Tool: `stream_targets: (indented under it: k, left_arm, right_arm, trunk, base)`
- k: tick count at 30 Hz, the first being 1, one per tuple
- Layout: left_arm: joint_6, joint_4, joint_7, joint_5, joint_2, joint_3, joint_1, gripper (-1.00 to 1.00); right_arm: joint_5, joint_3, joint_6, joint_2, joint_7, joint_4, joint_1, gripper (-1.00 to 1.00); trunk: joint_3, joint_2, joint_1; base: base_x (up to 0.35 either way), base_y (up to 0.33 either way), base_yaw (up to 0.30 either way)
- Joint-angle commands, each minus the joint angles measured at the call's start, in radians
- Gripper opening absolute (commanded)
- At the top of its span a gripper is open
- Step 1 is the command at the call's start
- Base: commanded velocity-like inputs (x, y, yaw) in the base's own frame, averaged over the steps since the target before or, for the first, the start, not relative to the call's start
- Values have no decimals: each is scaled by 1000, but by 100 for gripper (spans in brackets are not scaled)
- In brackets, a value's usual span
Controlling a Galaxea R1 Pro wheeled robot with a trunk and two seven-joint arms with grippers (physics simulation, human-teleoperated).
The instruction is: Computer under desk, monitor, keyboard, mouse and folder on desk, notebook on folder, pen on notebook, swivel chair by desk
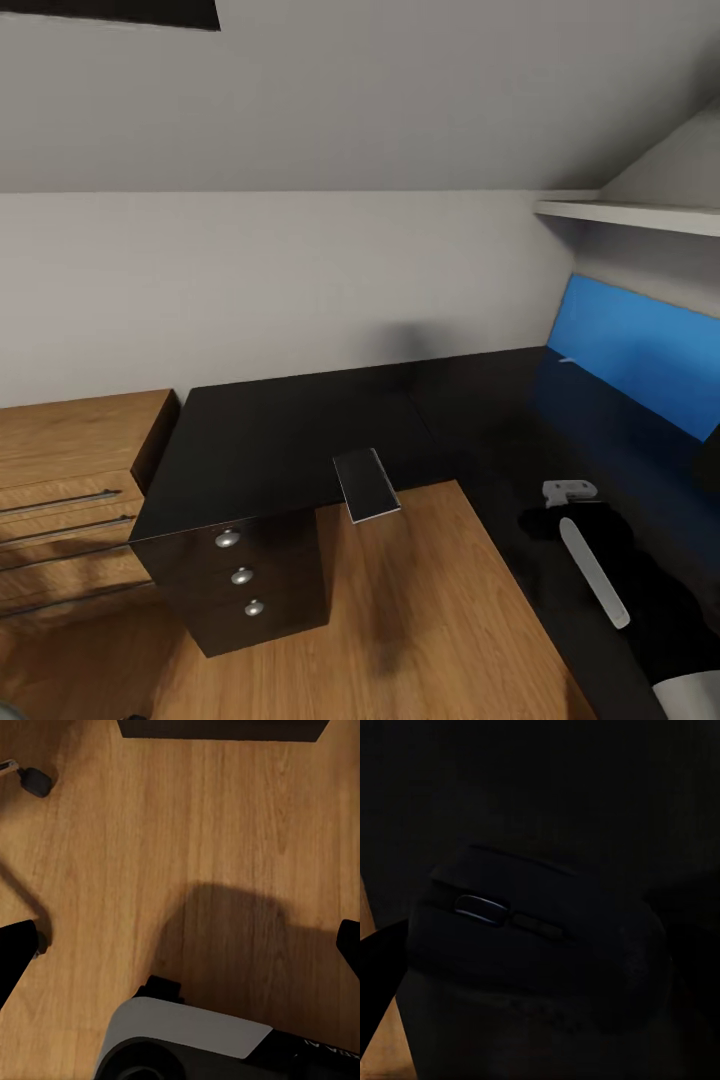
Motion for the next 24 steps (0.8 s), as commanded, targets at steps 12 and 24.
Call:
stream_targets:
  k: [12, 24]
  left_arm:
    - [-2, -2, -2, 9, 0, 1, 0, 100]
    - [-2, -1, -2, 9, 0, 1, 0, 100]
  right_arm:
    - [-10, 1, 3, 2, -13, -4, -1, -100]
    - [-10, 4, 7, -1, -12, -3, -1, -100]
  trunk:
    - [7, -1, 0]
    - [14, -1, 0]
  base:
    - [0, 0, -146]
    - [0, 0, -219]
